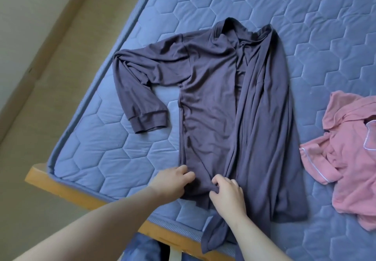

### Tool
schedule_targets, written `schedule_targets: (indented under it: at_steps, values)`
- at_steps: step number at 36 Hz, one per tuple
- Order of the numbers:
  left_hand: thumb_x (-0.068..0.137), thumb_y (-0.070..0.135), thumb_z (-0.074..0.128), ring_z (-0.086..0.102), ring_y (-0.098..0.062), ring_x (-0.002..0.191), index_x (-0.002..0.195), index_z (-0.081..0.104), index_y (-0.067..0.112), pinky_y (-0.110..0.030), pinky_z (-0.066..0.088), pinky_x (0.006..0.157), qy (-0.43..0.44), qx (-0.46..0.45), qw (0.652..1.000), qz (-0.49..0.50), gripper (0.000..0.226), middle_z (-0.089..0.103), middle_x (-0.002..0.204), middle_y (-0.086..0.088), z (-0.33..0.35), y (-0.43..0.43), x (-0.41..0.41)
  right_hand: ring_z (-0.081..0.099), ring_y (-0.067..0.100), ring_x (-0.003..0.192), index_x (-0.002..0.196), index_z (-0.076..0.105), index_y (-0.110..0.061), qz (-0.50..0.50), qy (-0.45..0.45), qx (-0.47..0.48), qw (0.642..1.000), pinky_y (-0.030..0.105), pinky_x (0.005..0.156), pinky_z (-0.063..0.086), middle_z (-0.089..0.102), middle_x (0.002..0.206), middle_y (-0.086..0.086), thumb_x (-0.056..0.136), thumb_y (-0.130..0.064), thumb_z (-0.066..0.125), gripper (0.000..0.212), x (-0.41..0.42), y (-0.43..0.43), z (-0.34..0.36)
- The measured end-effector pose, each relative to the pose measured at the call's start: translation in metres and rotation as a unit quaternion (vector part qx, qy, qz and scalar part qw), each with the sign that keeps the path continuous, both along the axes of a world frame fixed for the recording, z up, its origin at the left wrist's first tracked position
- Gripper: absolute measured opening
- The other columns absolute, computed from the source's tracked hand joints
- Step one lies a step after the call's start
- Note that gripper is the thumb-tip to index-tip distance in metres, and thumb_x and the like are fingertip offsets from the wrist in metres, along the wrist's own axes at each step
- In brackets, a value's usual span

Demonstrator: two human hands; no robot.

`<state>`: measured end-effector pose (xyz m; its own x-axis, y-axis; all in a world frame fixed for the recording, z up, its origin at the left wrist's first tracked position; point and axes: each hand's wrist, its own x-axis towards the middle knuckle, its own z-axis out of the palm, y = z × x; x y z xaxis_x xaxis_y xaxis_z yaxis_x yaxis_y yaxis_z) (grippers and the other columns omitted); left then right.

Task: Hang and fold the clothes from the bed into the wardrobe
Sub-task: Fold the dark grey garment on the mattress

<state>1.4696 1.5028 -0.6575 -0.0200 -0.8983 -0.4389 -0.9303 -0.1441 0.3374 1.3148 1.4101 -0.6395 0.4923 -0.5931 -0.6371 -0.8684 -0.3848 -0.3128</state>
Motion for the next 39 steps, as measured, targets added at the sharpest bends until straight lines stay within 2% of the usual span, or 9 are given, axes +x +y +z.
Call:
schedule_targets:
  at_steps: [6, 9, 12, 15, 20, 22, 25, 31, 39]
  values:
    - [0.049, 0.015, 0.050, 0.044, -0.017, 0.037, 0.065, 0.034, 0.021, -0.017, 0.004, 0.039, 0.067, 0.009, 0.996, 0.057, 0.024, 0.046, 0.060, 0.003, 0.009, 0.050, 0.035, 0.051, 0.020, 0.090, 0.082, 0.044, -0.027, 0.026, -0.058, 0.122, 0.990, 0.026, 0.076, 0.036, 0.040, 0.079, -0.010, 0.077, -0.007, 0.050, 0.021, 0.008, 0.018, 0.017]
    - [0.063, 0.003, 0.048, 0.052, -0.028, 0.062, 0.069, 0.040, 0.019, -0.014, 0.011, 0.043, 0.102, 0.068, 0.988, 0.092, 0.019, 0.044, 0.072, 0.000, 0.017, 0.060, 0.041, 0.051, 0.022, 0.092, 0.082, 0.045, -0.026, 0.062, -0.037, 0.174, 0.982, 0.026, 0.072, 0.035, 0.038, 0.079, -0.010, 0.079, -0.006, 0.045, 0.020, 0.014, 0.030, 0.022]
    - [0.083, 0.006, 0.044, 0.044, -0.024, 0.081, 0.082, 0.045, 0.016, -0.029, 0.034, 0.059, 0.069, 0.228, 0.968, 0.082, 0.010, 0.032, 0.076, 0.009, 0.017, 0.060, 0.040, 0.050, 0.016, 0.089, 0.088, 0.054, -0.030, 0.082, -0.013, 0.218, 0.972, 0.026, 0.079, 0.040, 0.039, 0.077, -0.014, 0.080, -0.009, 0.047, 0.024, 0.018, 0.039, 0.022]
    - [0.091, 0.013, 0.038, 0.054, -0.030, 0.102, 0.098, 0.058, 0.009, -0.035, 0.045, 0.079, 0.041, 0.270, 0.951, 0.143, 0.021, 0.055, 0.105, -0.007, 0.013, 0.053, 0.038, 0.053, 0.009, 0.089, 0.085, 0.051, -0.038, 0.000, -0.025, 0.251, 0.968, 0.022, 0.084, 0.043, 0.046, 0.083, -0.016, 0.080, -0.015, 0.056, 0.024, 0.019, 0.042, 0.018]
    - [0.091, 0.040, 0.049, 0.056, -0.027, 0.101, 0.105, 0.044, 0.021, -0.032, 0.042, 0.074, 0.127, 0.184, 0.894, 0.388, 0.025, 0.056, 0.112, -0.004, 0.009, 0.030, 0.029, 0.055, 0.021, 0.090, 0.088, 0.050, -0.024, -0.235, -0.052, 0.113, 0.964, 0.029, 0.080, 0.042, 0.051, 0.095, 0.001, 0.084, -0.013, 0.057, 0.013, 0.016, 0.030, 0.013]
    - [0.089, 0.043, 0.055, 0.056, -0.028, 0.105, 0.114, 0.040, 0.020, -0.034, 0.043, 0.077, 0.132, 0.185, 0.893, 0.388, 0.037, 0.053, 0.115, -0.003, 0.006, 0.023, 0.025, 0.054, 0.029, 0.102, 0.104, 0.053, -0.015, -0.283, -0.040, 0.080, 0.955, 0.031, 0.086, 0.041, 0.051, 0.109, 0.008, 0.084, -0.011, 0.056, 0.020, 0.016, 0.024, 0.010]
    - [0.091, 0.023, 0.047, 0.055, -0.033, 0.105, 0.093, 0.034, 0.016, -0.034, 0.040, 0.072, 0.053, 0.229, 0.911, 0.338, 0.014, 0.057, 0.116, -0.012, 0.003, 0.017, 0.026, 0.051, 0.033, 0.110, 0.122, 0.049, -0.012, -0.311, -0.034, 0.071, 0.947, 0.034, 0.090, 0.040, 0.047, 0.125, 0.013, 0.085, -0.012, 0.056, 0.037, 0.017, 0.016, 0.007]
    - [0.089, 0.021, 0.049, 0.054, -0.029, 0.109, 0.105, 0.047, 0.012, -0.033, 0.041, 0.074, 0.006, 0.318, 0.892, 0.320, 0.019, 0.054, 0.120, -0.009, 0.013, 0.008, 0.043, 0.053, 0.033, 0.102, 0.119, 0.051, -0.014, -0.333, -0.033, 0.027, 0.942, 0.032, 0.076, 0.039, 0.048, 0.118, 0.011, 0.087, -0.014, 0.054, 0.032, 0.018, -0.008, 0.013]
    - [0.090, 0.021, 0.043, 0.052, -0.033, 0.103, 0.097, 0.035, 0.014, -0.037, 0.041, 0.076, 0.023, 0.092, 0.921, 0.377, 0.013, 0.047, 0.116, -0.008, 0.036, -0.074, 0.029, 0.053, 0.026, 0.101, 0.125, 0.048, -0.014, -0.348, -0.087, 0.025, 0.933, 0.031, 0.081, 0.041, 0.049, 0.120, 0.007, 0.091, -0.013, 0.050, 0.035, 0.034, -0.059, 0.013]
